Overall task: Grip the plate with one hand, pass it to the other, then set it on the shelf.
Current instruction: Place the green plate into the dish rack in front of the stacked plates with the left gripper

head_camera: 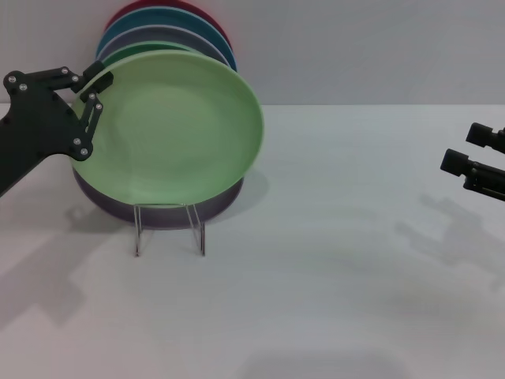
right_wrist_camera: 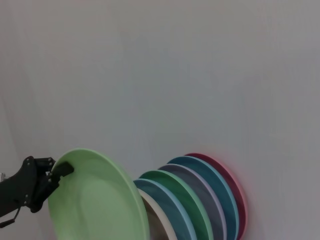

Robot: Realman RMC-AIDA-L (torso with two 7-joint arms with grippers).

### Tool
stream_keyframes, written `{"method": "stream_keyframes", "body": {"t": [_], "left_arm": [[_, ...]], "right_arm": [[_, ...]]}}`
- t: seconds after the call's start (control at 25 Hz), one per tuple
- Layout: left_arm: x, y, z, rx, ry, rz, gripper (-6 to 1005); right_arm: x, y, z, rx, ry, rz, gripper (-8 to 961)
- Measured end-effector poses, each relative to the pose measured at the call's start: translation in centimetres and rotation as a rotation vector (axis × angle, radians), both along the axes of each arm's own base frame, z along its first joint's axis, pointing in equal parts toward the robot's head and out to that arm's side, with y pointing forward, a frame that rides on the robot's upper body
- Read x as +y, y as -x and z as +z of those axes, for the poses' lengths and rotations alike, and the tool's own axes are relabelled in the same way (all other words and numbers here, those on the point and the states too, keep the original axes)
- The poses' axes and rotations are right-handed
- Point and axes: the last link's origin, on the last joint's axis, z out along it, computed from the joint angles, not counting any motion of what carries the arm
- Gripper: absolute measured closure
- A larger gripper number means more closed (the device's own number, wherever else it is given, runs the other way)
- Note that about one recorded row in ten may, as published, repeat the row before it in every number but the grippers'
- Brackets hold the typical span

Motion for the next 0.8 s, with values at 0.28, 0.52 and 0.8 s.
{"method": "stream_keyframes", "body": {"t": [0.28, 0.52, 0.8], "left_arm": [[0.02, 0.16, -0.35, -0.023, -0.016, 0.034, 939], [0.0, 0.31, -0.47, -0.023, -0.015, 0.045, 845], [-0.23, 0.51, -0.61, -0.024, -0.012, 0.051, 585]], "right_arm": [[0.29, 0.28, 0.02, -0.002, 0.001, 0.011, 143], [0.38, 0.36, 0.06, -0.002, 0.003, 0.013, 143], [0.26, 0.31, 0.03, -0.002, 0.006, 0.012, 143]]}}
